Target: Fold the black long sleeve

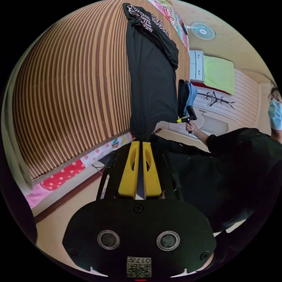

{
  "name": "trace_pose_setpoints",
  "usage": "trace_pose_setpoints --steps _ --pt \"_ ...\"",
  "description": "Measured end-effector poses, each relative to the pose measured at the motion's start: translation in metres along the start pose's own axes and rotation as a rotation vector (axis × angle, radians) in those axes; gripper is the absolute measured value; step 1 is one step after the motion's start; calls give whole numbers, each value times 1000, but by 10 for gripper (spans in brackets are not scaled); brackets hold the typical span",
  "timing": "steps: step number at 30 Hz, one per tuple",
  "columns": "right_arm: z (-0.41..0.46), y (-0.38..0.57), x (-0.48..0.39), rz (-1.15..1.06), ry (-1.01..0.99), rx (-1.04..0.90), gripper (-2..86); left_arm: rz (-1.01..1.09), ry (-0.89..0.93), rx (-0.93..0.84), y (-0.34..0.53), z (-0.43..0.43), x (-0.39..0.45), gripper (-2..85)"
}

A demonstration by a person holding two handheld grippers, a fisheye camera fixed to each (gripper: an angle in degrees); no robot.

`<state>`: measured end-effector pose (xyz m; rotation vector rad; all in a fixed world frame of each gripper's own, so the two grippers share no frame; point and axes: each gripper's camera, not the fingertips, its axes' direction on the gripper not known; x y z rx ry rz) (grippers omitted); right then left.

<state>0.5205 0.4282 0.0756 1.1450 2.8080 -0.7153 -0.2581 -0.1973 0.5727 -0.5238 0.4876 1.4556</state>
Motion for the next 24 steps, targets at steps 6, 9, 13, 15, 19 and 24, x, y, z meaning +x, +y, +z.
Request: trace_pose_setpoints --steps 6,9,13,15,19,24 --pt "-70 92 -35 -115 -434 298 9 -11 410 143 59 -22 1 -7" --pt "-95 95 -43 -171 -611 530 9 -17 650 449 75 -40 -16 -7" --pt "-111 22 -49 -195 -709 684 10 3 768 711 56 -52 -43 -7" --pt "-118 -19 -57 -222 -727 727 10 19 783 809 28 -57 -55 -7" --pt "-129 -113 -80 -275 -786 777 8 50 844 966 -16 -61 -73 -8" --pt "-146 -199 -96 -253 -722 790 7 46 785 1080 -85 -66 -86 -7"
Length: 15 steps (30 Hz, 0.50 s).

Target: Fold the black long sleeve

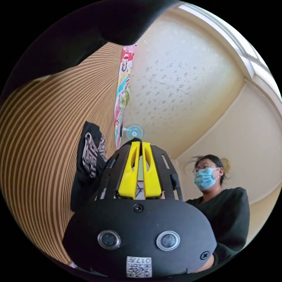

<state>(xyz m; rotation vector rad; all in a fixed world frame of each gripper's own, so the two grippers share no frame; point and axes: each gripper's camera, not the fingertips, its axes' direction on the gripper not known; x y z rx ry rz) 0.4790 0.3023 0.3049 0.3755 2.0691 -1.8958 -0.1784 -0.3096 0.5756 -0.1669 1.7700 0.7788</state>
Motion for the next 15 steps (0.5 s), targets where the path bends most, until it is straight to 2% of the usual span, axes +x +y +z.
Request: trace_pose_setpoints --steps 4,7,11,13,15 --pt "39 -44 13 -20 118 -5 8 49 -60 59 -26 29 -19 -3" --pt "60 -56 30 5 245 50 10 58 -228 43 -48 53 -35 9" --pt "76 -47 20 -94 417 147 12 125 -345 -9 -50 74 -36 99" --pt "112 -26 3 -195 578 79 10 186 -450 -29 -33 75 -20 126" --pt "157 2 -6 -306 726 -51 8 235 -634 -65 -1 74 -4 149"
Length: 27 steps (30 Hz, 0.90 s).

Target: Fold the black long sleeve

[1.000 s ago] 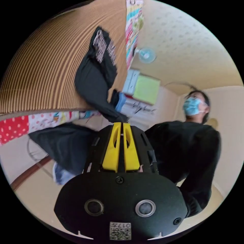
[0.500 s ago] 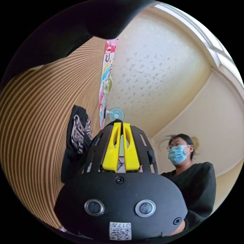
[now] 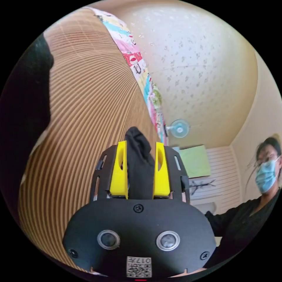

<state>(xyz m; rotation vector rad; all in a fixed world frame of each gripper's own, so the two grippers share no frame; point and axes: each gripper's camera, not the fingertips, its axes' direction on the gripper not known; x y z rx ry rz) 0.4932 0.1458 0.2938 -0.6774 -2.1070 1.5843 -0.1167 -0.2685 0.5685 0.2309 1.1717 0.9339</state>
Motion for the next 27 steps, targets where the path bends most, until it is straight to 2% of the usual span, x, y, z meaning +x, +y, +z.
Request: trace_pose_setpoints --steps 3,7,9,12,15,19,21,27 --pt "63 49 -69 -224 195 -143 6 3 -81 -99 39 5 3 166" --pt "162 119 -117 -438 289 -271 5 -39 -26 -215 75 36 -13 144" --pt "210 140 -113 -463 349 -336 5 -59 -15 -329 87 64 -18 92" --pt "285 163 -80 -406 503 -497 5 -34 -56 -309 91 69 -3 50" --pt "276 160 -76 -374 457 -451 4 71 -23 -297 81 66 38 40" --pt "200 155 -58 -290 303 -293 4 319 -44 -360 71 89 127 39" --pt "162 153 -40 -219 294 -241 4 489 -14 -424 77 129 191 39" --pt "55 158 41 -8 286 -142 5 757 52 -638 144 288 299 42"
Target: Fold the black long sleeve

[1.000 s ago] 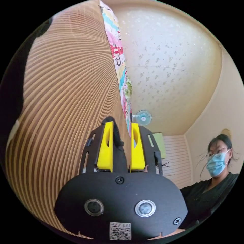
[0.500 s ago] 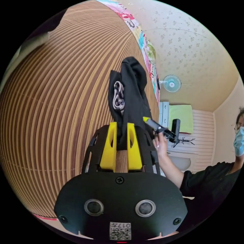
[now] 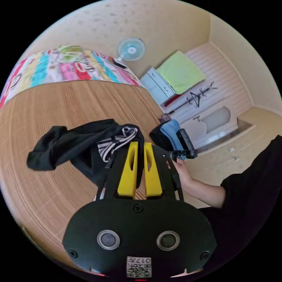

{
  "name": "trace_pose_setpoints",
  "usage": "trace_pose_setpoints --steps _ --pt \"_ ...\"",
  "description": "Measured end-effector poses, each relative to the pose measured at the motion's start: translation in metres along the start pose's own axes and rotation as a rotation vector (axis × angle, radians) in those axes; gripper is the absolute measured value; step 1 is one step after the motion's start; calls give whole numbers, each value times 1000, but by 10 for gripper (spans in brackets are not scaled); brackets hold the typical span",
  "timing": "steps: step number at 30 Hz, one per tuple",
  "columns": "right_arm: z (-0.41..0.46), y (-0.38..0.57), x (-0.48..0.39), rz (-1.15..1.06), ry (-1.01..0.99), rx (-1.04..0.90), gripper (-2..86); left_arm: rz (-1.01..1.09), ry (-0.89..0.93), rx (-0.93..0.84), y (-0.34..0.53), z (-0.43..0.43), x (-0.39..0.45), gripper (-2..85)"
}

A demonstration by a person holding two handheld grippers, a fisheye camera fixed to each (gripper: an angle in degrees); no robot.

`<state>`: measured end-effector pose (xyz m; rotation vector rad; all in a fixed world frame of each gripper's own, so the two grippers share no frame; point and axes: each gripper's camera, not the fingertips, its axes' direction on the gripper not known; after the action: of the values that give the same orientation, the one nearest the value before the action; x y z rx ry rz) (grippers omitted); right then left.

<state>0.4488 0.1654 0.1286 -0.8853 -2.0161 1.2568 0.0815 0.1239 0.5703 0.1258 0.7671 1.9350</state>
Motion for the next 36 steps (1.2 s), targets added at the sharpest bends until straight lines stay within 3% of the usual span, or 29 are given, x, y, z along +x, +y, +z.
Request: trace_pose_setpoints --steps 4,7,10,13,18,21,23,28,32,36 --pt "-36 14 65 111 2 51 11 96 103 -193 -21 84 36 85" --pt "-58 20 104 167 -85 104 20 81 174 -119 3 74 42 94" --pt "-75 25 136 222 -149 145 29 -130 106 30 48 36 2 91" --pt "-84 29 161 269 -206 156 42 -471 6 83 99 13 -60 144" --pt "-92 47 206 383 -398 147 94 -707 216 -28 141 54 -116 158" --pt "-86 58 235 451 -502 61 164 -732 259 8 149 62 -118 79" --pt "-80 60 250 470 -577 -8 224 -768 383 63 155 57 -121 48" --pt "-76 57 286 469 -840 -79 310 -748 553 140 142 19 -96 41" --pt "-67 46 302 468 -957 -149 322 -731 604 167 122 -13 -65 40" --pt "-42 47 316 496 -1200 -257 298 -769 618 212 114 -35 -39 40"
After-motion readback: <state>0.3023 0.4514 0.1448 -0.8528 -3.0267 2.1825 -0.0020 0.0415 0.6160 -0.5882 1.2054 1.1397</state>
